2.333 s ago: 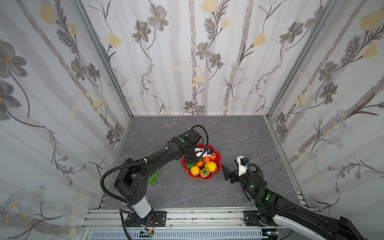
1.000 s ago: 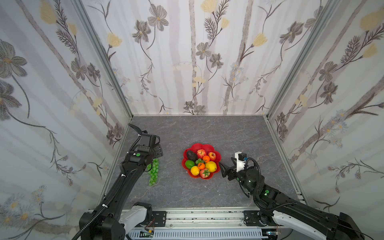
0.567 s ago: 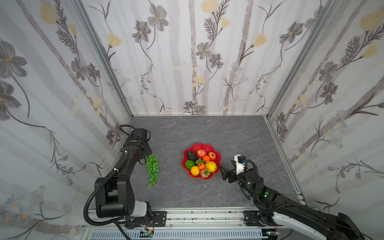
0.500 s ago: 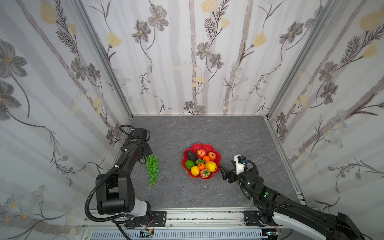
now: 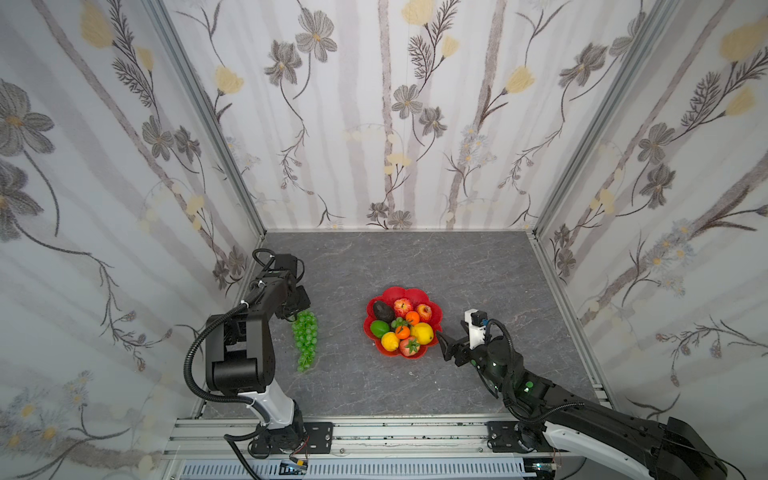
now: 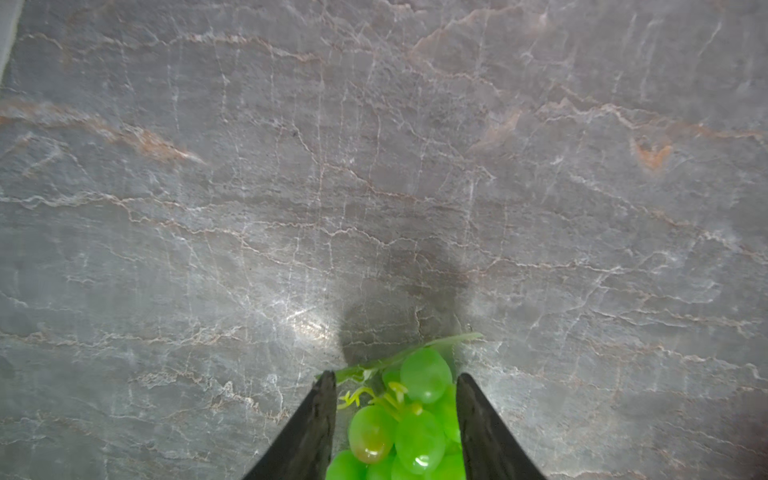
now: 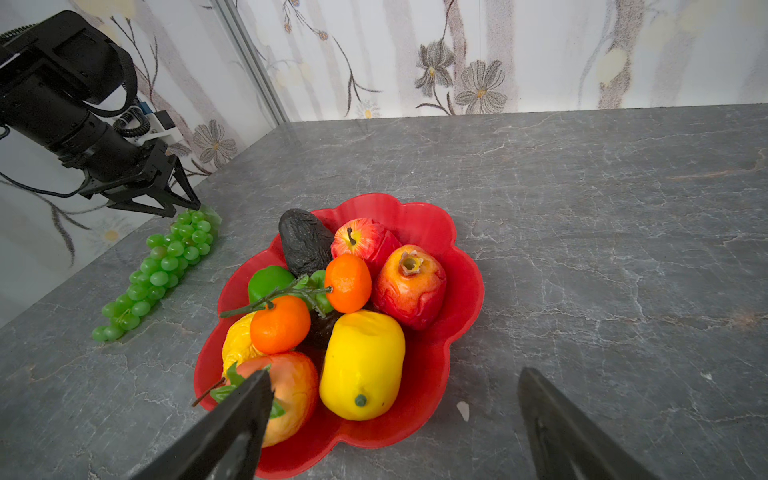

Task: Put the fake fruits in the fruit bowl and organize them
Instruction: 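Lower the left gripper onto the green grape bunch and close on it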

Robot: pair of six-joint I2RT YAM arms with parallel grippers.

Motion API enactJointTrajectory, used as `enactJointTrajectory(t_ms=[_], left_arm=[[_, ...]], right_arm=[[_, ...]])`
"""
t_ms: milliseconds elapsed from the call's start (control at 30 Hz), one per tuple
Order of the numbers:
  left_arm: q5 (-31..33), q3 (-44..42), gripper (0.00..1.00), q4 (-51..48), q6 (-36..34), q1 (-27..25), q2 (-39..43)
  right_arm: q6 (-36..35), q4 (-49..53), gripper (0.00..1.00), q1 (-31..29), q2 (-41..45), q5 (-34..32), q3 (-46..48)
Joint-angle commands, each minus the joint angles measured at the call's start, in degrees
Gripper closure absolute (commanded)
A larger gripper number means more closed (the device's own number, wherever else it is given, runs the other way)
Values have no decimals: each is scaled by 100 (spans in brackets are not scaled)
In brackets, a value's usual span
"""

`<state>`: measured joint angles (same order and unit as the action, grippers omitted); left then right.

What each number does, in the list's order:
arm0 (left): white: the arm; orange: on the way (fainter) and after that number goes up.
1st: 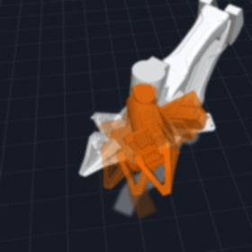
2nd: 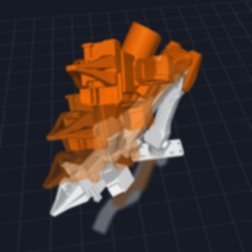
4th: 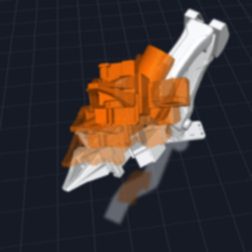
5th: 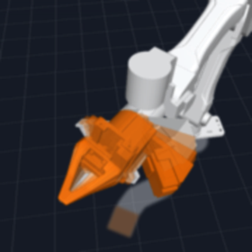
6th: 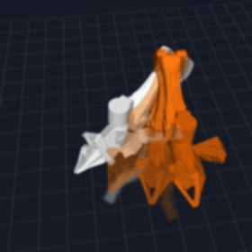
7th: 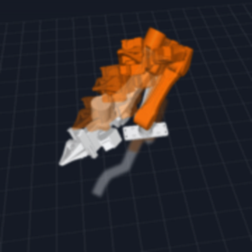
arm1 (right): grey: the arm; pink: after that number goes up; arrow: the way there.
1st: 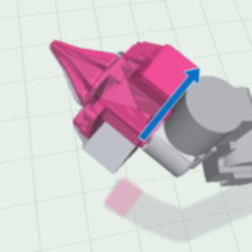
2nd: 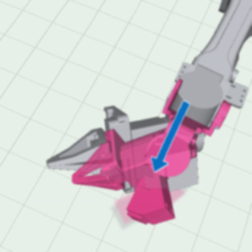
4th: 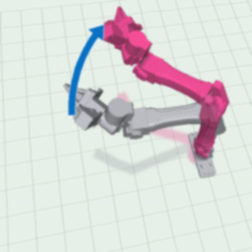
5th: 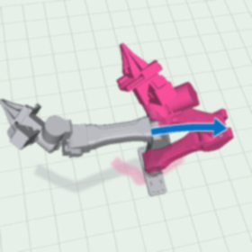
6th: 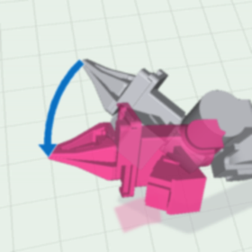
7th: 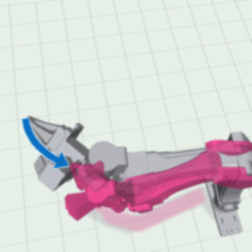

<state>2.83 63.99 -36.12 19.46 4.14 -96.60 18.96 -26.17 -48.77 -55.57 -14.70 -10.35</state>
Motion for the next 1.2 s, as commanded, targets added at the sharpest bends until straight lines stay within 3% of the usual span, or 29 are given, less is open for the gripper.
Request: enactJointTrajectory(t_ms=[0,200,567,1167], left_arm=[[25,75,51,-33,-4,16,-108],[-134,117,53,51,-26,33,-233],[-537,81,72,184,-4,32,-202],[-254,18,98,144,117,17,73]], right_arm=[[-88,-295,8,5,-81,91,-37],[-103,-315,8,13,-242,149,-102],[-130,-327,8,26,-323,167,-123],[-138,-352,8,26,-497,204,-195]])
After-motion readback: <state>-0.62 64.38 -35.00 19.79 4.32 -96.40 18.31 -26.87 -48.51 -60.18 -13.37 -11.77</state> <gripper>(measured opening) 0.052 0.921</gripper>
